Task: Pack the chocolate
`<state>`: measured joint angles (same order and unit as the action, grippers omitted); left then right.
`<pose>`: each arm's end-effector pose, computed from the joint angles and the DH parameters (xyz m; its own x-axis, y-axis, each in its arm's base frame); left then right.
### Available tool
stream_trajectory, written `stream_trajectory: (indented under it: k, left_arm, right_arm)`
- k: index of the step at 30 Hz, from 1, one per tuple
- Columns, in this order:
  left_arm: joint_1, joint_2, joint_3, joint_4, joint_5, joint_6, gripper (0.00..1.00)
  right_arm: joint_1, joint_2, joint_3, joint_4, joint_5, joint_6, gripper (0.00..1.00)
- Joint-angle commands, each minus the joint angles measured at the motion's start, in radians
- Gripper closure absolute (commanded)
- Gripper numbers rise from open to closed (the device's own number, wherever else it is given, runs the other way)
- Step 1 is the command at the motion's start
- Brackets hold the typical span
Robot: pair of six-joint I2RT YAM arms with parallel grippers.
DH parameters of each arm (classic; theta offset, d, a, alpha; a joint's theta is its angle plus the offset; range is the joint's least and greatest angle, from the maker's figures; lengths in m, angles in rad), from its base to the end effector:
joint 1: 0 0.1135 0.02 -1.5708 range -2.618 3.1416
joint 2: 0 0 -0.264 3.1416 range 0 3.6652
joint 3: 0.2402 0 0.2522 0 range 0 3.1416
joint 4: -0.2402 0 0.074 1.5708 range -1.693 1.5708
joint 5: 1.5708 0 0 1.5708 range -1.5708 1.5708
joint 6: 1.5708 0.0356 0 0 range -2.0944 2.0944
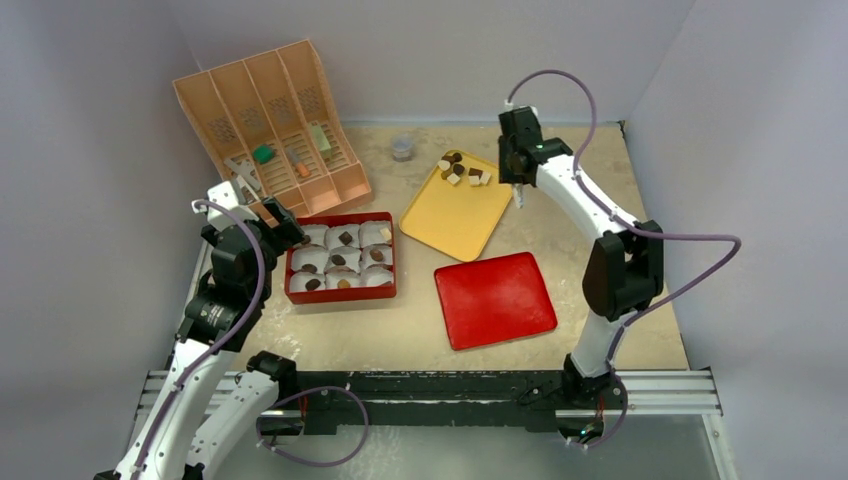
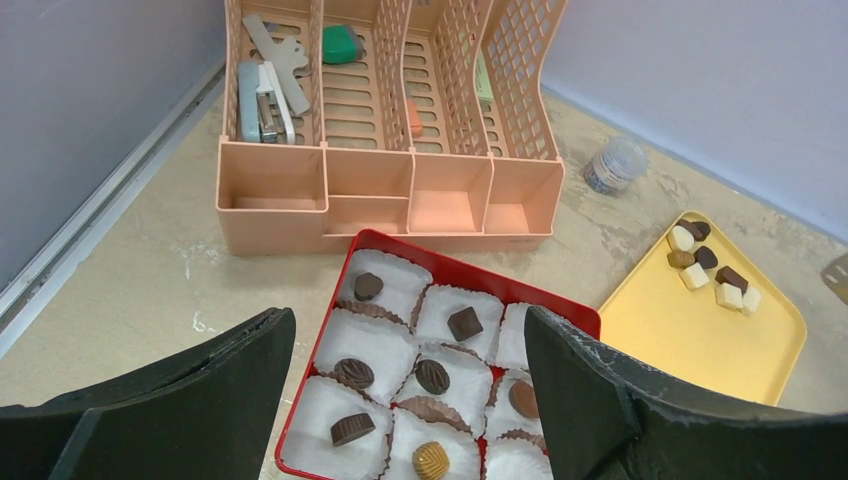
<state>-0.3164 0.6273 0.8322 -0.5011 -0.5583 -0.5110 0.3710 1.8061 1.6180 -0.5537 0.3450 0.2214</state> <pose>0.1328 -0.0236 0.3466 -0.1355 -0.3921 -0.9099 -0.3255 0.8850 -0.3329 0.3890 0.1384 0.3107 -0.6382 -0.0265 -0.7694 0.0321 0.9976 -0.0610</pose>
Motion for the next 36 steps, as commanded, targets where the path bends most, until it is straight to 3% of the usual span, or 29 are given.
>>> stream_trajectory:
  k: [1,7,12,21,24,29,36]
  left_arm:
    - [-0.003,0.004,0.021,0.045,0.012,0.017,0.16]
    - [-0.003,0.004,0.021,0.045,0.011,0.018,0.16]
    - [-0.003,0.004,0.019,0.043,0.009,0.019,0.16]
    - [-0.003,0.01,0.021,0.042,0.012,0.017,0.16]
    - [-0.003,0.012,0.02,0.042,0.011,0.017,0.16]
    - [-0.003,0.016,0.022,0.044,0.012,0.017,0.16]
    - [-0.003,0.018,0.022,0.044,0.01,0.017,0.16]
  right_arm:
    - [-0.111,0.044,-0.013,0.08,0.095,0.055,0.62]
    - [-0.204,0.124,-0.045,0.141,0.083,0.013,0.61]
    - [-0.262,0.17,-0.093,0.198,-0.048,-0.097,0.57]
    - [-0.318,0.231,-0.077,0.166,-0.122,-0.176,0.55]
    - [-0.323,0.226,-0.081,0.167,-0.134,-0.164,0.5]
    - [-0.325,0.172,-0.103,0.173,-0.207,-0.094,0.33]
    - [-0.323,0.1,-0.081,0.083,-0.233,-0.024,0.31]
